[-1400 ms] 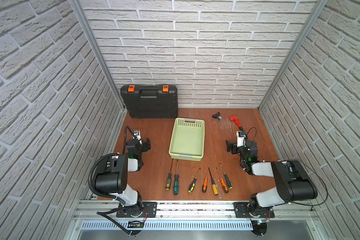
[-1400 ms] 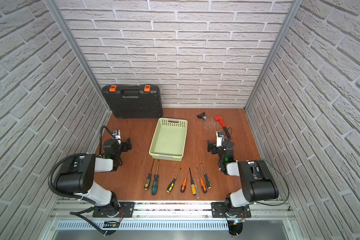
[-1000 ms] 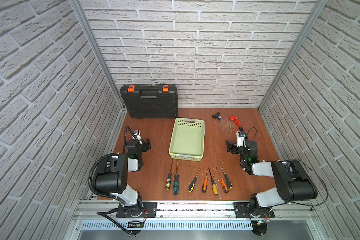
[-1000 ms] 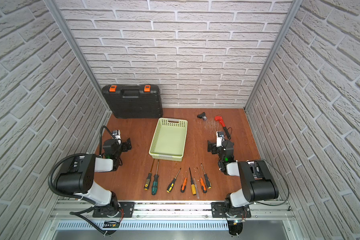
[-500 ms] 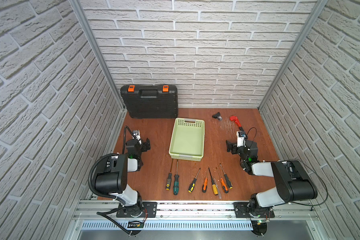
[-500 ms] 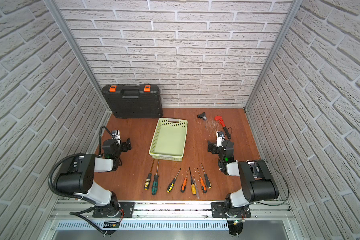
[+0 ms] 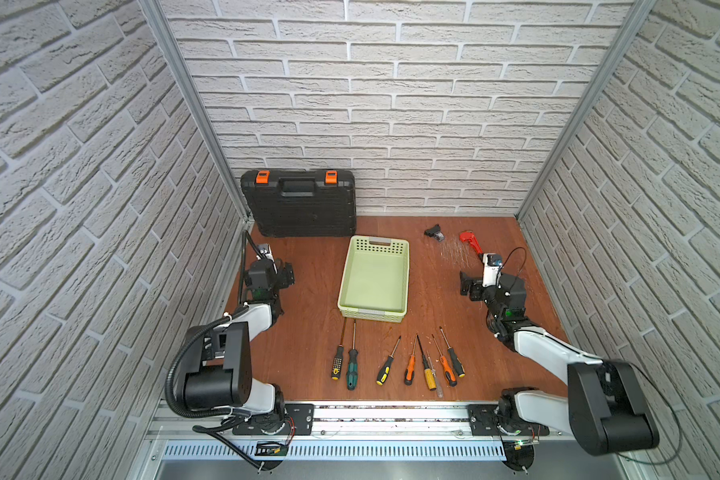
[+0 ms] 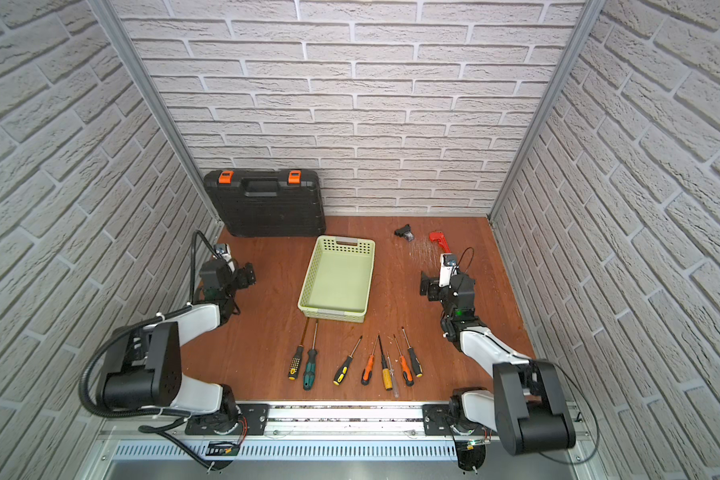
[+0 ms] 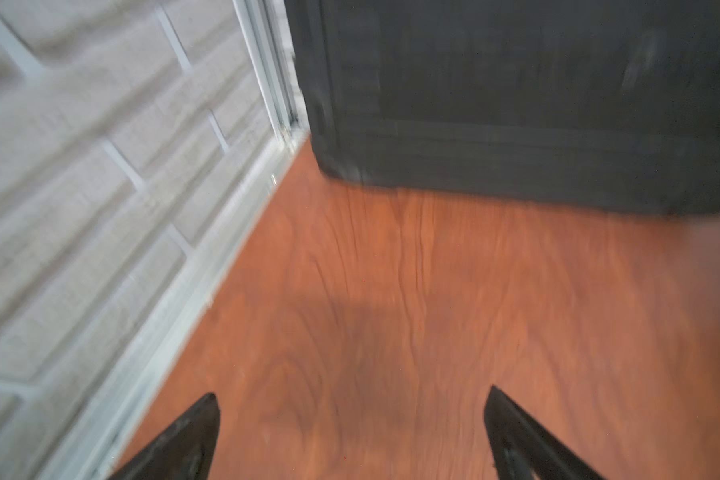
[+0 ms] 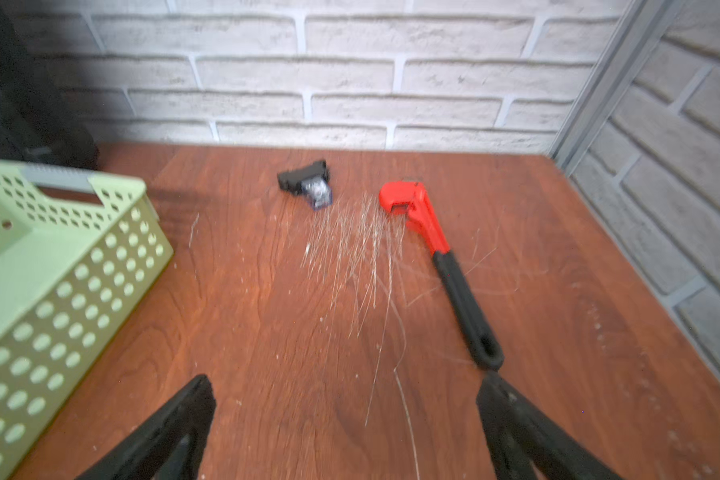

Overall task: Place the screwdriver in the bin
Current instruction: 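Grasp the black-yellow screwdriver with the left gripper while the right arm moves forward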

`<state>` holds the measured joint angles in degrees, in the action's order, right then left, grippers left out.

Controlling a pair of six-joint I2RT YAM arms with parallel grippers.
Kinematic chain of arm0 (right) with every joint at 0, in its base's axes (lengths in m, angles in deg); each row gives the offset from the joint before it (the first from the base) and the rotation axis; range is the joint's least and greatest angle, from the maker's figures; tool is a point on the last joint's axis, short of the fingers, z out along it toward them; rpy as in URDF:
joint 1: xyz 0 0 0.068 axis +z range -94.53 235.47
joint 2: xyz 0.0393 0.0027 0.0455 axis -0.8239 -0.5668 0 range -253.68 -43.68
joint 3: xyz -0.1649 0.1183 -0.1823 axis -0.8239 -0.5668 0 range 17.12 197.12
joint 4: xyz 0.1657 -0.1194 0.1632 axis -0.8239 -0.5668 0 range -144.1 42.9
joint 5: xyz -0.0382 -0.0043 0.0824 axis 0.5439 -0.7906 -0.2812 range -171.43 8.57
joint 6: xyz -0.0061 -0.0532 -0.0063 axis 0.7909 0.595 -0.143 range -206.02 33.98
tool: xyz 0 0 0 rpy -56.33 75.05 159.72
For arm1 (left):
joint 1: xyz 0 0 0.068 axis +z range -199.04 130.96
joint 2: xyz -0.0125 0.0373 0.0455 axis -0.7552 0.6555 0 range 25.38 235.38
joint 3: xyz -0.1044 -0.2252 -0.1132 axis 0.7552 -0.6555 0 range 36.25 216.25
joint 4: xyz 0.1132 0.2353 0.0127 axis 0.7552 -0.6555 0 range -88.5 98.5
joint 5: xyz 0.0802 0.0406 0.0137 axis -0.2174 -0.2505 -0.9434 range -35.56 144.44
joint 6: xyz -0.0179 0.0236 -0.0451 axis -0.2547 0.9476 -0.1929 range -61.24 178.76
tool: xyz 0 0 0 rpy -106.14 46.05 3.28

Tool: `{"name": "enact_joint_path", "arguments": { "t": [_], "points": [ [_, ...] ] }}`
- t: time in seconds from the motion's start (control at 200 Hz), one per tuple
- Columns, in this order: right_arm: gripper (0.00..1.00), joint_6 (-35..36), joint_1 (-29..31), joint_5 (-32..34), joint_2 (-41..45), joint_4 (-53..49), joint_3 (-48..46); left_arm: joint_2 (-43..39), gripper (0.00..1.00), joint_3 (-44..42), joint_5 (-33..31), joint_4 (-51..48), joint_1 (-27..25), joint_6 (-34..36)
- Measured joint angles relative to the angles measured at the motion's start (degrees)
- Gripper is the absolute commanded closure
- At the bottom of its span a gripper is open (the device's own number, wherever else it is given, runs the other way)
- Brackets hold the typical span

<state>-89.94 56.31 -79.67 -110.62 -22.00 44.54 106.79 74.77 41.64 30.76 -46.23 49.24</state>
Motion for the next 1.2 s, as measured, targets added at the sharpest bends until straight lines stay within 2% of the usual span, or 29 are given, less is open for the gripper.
{"name": "enact_joint_path", "arguments": {
  "t": [0.135, 0.285, 0.46, 0.625, 0.77, 0.95, 1.2],
  "points": [
    [0.04, -3.2, 0.0, -0.9, 5.8, -14.1, 12.0, -3.3, 0.02, 12.5, -3.8, -17.8, -4.9, -4.9],
    [0.09, -6.1, 0.9, -6.2, 5.2, -26.6, 22.6, -6.0, 0.07, 20.9, -4.0, -37.6, -13.7, -10.8],
    [0.11, -8.3, 6.1, -11.7, 0.9, -39.8, 29.3, -10.8, 0.14, 20.5, -0.4, -58.6, -24.3, -19.0],
    [0.15, -9.4, 11.2, -14.0, -0.9, -47.4, 31.8, -19.4, 0.19, 15.8, 2.3, -71.8, -32.5, -28.3],
    [0.17, -9.7, 13.5, -15.7, -3.7, -48.9, 36.3, -25.1, 0.27, 9.4, 5.9, -75.8, -38.8, -37.3],
    [0.2, -10.5, 15.2, -16.7, -6.7, -48.9, 39.1, -23.0, 0.26, 3.1, 8.5, -76.2, -48.5, -44.9],
    [0.22, -11.3, 15.9, -17.3, -8.1, -48.9, 39.1, -17.4, 0.29, 2.9, 10.1, -72.9, -50.2, -47.5]
  ]
}}
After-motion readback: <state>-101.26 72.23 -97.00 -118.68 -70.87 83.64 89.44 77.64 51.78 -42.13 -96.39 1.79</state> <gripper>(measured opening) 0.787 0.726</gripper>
